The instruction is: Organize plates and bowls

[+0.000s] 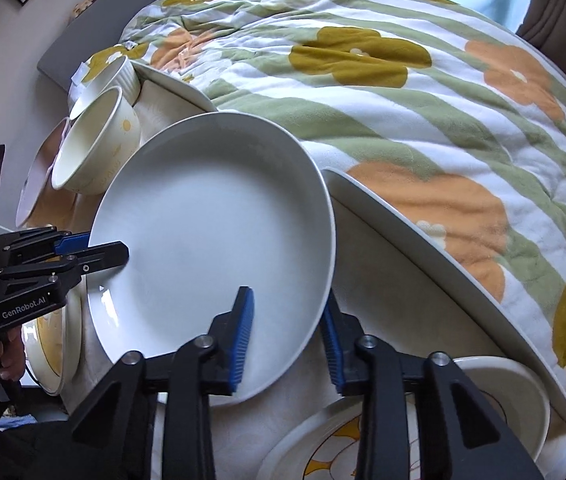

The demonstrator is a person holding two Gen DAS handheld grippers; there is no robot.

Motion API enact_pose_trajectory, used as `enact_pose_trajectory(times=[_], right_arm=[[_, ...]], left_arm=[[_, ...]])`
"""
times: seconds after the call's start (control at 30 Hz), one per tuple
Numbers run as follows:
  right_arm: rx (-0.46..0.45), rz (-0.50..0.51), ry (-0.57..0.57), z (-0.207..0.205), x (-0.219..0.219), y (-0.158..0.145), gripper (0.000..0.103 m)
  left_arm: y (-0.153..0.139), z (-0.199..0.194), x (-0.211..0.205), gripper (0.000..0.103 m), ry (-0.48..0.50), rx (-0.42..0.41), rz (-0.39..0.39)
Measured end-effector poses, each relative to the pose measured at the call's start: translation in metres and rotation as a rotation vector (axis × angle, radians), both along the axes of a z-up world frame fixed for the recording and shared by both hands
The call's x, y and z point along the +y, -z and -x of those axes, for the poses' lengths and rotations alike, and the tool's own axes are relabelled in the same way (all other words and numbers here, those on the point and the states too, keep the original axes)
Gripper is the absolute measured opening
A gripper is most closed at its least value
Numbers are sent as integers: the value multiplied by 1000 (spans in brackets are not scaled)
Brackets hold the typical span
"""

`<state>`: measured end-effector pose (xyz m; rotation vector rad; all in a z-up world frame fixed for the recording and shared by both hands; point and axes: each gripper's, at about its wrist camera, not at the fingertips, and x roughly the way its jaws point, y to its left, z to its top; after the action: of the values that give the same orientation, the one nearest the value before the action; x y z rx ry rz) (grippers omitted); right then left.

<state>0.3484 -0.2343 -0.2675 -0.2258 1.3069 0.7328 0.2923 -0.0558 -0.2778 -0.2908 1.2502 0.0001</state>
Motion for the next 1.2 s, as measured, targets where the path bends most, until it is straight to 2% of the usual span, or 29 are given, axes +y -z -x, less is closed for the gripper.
enact_pose_trajectory(times=[0.17,0.37,0.6,0.7,0.93,1.2], right_arm=[[-12,-6,16,-1,-5,0,22],[-12,-16,28,2,-7,-2,19],[-14,-54,50,17,-14,-9,19],[-45,-66,50,28,-15,-18,19],[-104,-97,43,58,-19,-52,19],[-140,-140,10,116,-5,-88,19]], left_arm=[[-2,1,1,20,0,-7,-18],[-3,0,0,20,4,-21,-45],[-14,7,-1,20,12,-55,-68],[-21,13,-5,20,8,-78,-79],[-57,44,-4,20,0,-151,-93],[-101,105,10,20,-20,-222,-128]])
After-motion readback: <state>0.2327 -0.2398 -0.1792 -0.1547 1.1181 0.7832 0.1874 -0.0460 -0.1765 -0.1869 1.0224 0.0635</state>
